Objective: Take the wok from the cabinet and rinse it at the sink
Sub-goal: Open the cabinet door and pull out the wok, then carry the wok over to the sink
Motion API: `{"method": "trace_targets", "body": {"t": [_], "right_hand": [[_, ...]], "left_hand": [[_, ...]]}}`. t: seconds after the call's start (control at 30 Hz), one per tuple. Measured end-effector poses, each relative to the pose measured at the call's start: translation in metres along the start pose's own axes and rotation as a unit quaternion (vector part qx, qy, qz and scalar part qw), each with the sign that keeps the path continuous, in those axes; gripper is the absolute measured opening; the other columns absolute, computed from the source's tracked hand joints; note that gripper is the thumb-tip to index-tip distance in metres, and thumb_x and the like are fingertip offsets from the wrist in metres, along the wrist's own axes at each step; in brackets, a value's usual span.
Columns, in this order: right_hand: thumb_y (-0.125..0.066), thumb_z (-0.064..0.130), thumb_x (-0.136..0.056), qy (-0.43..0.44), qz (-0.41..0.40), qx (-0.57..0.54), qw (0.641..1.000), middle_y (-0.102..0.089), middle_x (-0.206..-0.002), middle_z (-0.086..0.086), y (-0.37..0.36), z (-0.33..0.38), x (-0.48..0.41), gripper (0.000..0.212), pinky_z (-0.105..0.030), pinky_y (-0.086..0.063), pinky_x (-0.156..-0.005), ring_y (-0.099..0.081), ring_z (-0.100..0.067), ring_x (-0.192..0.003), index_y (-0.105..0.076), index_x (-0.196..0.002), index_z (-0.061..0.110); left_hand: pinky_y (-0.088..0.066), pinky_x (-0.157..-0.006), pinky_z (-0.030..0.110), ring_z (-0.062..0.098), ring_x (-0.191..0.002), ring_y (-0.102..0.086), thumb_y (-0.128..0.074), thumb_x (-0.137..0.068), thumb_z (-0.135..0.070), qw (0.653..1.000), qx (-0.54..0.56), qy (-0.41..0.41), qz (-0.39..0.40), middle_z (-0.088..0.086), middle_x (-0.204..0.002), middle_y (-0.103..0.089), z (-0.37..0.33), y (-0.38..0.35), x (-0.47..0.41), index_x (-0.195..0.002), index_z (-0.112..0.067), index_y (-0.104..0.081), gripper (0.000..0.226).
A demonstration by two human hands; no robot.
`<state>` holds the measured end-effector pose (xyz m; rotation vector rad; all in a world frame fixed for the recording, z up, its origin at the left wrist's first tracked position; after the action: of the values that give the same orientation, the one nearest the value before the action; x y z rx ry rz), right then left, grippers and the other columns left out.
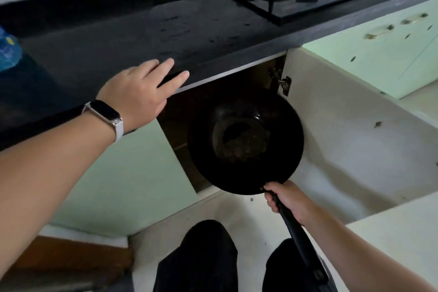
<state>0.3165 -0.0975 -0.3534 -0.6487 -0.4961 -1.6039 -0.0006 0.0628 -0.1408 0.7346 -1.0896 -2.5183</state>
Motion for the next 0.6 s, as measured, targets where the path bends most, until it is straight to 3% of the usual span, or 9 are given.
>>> {"method": "trace_targets", "body": {"t": [0.17,0.37,0.47,0.6], "right_hand": [[-0.05,0.002,-0.093,-0.071,0.006,0.008,0.997,-0.049,-0.053,-0.009,0.004,0.007,0.067,0.016,-0.023,-0.034,-0.038,-0.041,-0.016,-0.039,-0.05,-0.077,0.006],[-0.048,0.001,-0.093,-0.126,-0.005,0.026,0.992,-0.05,-0.053,-0.009,0.007,0.027,0.153,0.019,-0.025,-0.035,-0.039,-0.042,-0.017,-0.039,-0.049,-0.074,0.006],[-0.049,0.0,-0.091,-0.142,-0.012,0.032,0.989,-0.051,-0.053,-0.009,0.006,0.041,0.195,0.02,-0.026,-0.035,-0.041,-0.042,-0.018,-0.04,-0.049,-0.072,0.005],[-0.048,-0.001,-0.092,-0.148,-0.015,0.034,0.988,-0.051,-0.053,-0.009,0.006,0.069,0.249,0.017,-0.027,-0.036,-0.041,-0.043,-0.019,-0.04,-0.049,-0.075,0.004]], "left_hand": [[-0.058,-0.079,0.06,0.051,-0.124,-0.057,-0.061,-0.088,-0.002,0.993,0.084,0.051,0.058,0.028,-0.146,-0.053,-0.001,0.016,-0.003,-0.15,-0.013,-0.051,0.064],[-0.047,-0.1,0.062,0.052,-0.139,-0.042,-0.071,-0.083,-0.011,0.964,0.164,0.1,0.185,0.026,-0.157,-0.042,-0.001,0.038,-0.011,-0.156,-0.017,-0.043,0.078],[-0.038,-0.112,0.057,0.044,-0.15,-0.03,-0.067,-0.09,-0.02,0.941,0.189,0.114,0.255,0.022,-0.165,-0.029,-0.003,0.055,-0.015,-0.162,-0.019,-0.03,0.081],[-0.032,-0.118,0.05,0.035,-0.156,-0.018,-0.055,-0.099,-0.032,0.901,0.261,0.113,0.327,0.015,-0.17,-0.019,-0.009,0.089,-0.018,-0.164,-0.021,-0.023,0.073]]}}
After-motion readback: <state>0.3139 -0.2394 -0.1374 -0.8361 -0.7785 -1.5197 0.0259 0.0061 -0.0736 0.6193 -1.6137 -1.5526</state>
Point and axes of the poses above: each hand's wrist, its own x-axis away from the middle knuckle, its own y-axis out of the back of the hand, z = x × y, the point moved 1 cm from there along -x, towards the middle knuckle
